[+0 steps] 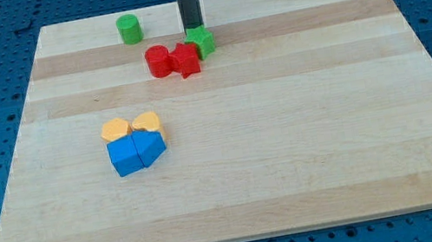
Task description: Move your arm closer to the green circle
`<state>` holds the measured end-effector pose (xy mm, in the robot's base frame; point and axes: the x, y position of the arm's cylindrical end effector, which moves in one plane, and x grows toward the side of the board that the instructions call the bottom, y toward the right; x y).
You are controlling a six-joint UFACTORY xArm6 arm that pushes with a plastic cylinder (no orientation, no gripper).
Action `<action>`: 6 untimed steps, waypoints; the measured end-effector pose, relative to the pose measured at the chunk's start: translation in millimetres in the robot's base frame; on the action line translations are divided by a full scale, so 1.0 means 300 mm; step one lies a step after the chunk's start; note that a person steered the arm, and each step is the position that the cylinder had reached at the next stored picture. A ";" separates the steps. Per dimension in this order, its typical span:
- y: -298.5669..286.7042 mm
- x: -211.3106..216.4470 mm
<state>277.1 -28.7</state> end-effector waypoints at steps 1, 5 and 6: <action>-0.005 -0.035; -0.554 -0.280; -0.550 -0.259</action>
